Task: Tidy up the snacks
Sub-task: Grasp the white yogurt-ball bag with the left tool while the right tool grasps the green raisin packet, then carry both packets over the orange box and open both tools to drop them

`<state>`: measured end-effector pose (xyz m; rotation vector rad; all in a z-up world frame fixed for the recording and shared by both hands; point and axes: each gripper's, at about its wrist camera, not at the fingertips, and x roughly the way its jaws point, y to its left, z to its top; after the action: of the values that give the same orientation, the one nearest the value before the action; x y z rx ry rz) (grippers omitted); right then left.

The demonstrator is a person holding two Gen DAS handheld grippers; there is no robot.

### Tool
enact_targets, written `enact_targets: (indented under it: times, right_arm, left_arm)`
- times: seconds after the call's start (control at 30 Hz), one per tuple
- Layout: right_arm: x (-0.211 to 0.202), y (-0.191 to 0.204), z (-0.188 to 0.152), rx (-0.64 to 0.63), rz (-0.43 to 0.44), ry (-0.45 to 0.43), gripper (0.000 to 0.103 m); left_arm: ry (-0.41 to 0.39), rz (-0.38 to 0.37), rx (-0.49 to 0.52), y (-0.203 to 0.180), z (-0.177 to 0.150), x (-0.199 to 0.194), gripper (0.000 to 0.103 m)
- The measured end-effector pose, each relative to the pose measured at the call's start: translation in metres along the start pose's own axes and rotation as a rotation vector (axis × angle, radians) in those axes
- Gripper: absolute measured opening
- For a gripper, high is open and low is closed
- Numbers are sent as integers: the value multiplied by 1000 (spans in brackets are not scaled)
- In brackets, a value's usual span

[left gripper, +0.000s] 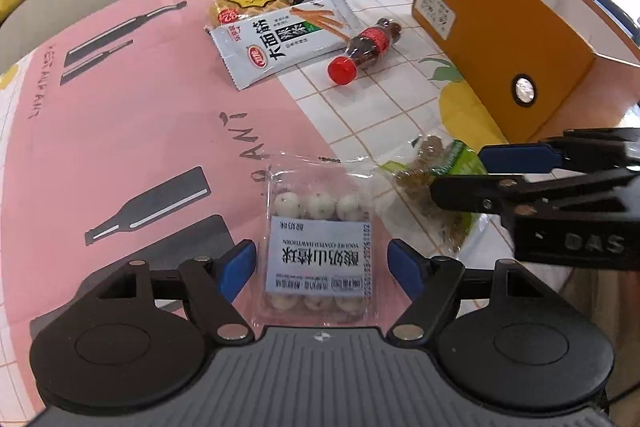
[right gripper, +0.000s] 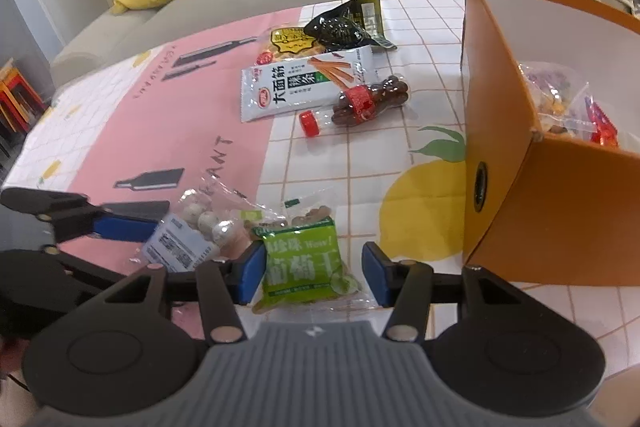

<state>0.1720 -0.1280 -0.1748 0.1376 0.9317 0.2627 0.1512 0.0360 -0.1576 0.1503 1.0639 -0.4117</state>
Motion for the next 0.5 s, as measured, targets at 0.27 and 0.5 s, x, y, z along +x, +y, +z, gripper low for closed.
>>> enact_targets:
  times: [0.27, 0.5]
  right_arm:
    - [9, 0, 2, 15, 34, 15, 59]
    - [18, -1, 1, 26, 23, 29, 51]
  left_arm:
    - [-26, 51, 43, -7, 0, 4, 79]
    - [-52, 71, -14, -9, -4, 1, 67]
